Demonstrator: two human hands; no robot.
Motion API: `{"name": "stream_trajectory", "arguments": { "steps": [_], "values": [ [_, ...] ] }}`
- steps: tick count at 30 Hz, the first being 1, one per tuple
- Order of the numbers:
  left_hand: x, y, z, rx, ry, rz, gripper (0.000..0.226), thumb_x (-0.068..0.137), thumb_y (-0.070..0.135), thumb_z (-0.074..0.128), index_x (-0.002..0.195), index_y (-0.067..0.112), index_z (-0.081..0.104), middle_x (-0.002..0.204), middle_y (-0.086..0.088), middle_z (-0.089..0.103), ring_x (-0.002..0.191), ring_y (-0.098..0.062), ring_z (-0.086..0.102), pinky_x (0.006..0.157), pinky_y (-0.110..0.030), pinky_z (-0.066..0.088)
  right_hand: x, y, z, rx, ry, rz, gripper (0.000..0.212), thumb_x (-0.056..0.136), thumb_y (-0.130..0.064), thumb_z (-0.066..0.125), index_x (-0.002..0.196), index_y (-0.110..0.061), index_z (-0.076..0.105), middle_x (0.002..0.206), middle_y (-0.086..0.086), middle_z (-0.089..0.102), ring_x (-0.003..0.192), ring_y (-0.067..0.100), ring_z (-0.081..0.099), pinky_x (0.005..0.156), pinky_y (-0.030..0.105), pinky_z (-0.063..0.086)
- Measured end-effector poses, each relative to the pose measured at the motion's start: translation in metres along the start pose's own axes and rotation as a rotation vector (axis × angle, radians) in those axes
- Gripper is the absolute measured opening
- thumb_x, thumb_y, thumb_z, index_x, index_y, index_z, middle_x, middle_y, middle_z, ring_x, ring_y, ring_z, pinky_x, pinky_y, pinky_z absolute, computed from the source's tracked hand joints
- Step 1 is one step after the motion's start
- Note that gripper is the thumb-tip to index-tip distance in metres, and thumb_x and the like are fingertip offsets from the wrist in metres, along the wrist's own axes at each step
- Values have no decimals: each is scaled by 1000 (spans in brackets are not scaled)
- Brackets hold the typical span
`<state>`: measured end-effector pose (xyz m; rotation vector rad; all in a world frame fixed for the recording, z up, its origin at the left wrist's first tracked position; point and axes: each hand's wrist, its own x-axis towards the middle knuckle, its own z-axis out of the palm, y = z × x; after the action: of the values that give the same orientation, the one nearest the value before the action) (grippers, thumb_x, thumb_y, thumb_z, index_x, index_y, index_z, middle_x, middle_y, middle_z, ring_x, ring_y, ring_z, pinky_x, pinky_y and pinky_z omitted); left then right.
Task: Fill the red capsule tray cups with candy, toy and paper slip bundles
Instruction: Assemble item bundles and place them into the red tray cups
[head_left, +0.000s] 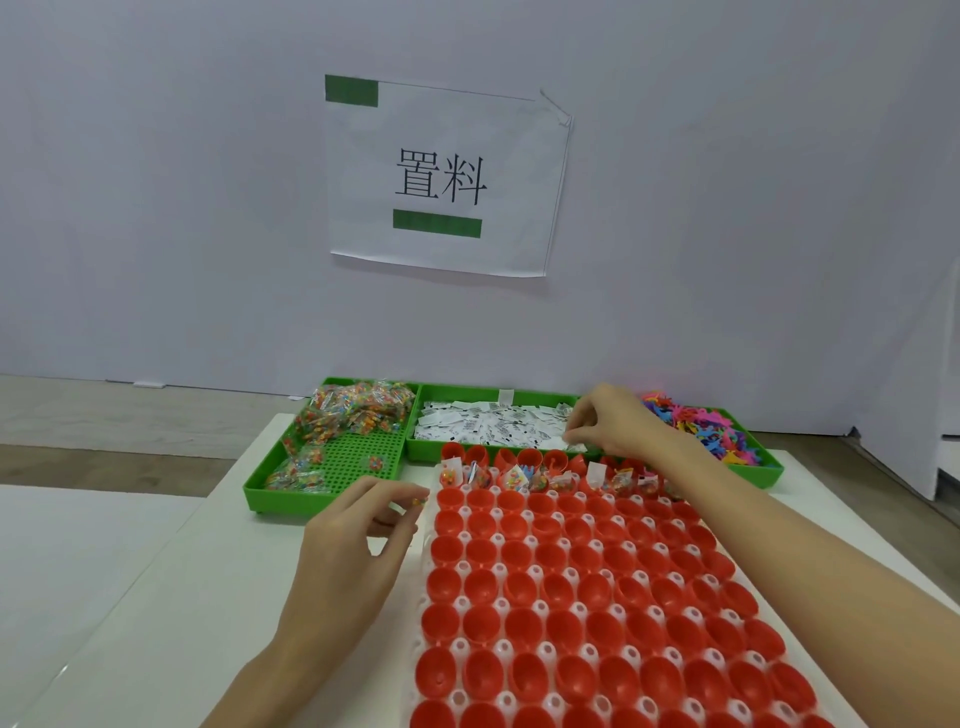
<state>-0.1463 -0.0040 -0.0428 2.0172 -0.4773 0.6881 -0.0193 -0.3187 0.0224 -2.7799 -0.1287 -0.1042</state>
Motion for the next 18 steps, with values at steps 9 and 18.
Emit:
{"name": "stream_trajectory", "arguments": {
  "steps": [9,18],
  "values": [
    [-5,31,2,-386,22,-251,25,89,1,74,97,25,76,86,2,77,74,-16,77,71,-24,61,-48,-16,-22,370,222,27,9,90,-23,77,95,-16,80,79,-1,77,68,7,70,65,20,54],
    [-13,74,1,-722,-158,-417,15,75,16,83,90,18,80,84,-14,78,78,-30,77,72,-23,60,-174,-68,-1,690,255,-173,8,85,-22,81,89,-29,81,83,-9,78,75,8,73,72,20,58]
  ]
}}
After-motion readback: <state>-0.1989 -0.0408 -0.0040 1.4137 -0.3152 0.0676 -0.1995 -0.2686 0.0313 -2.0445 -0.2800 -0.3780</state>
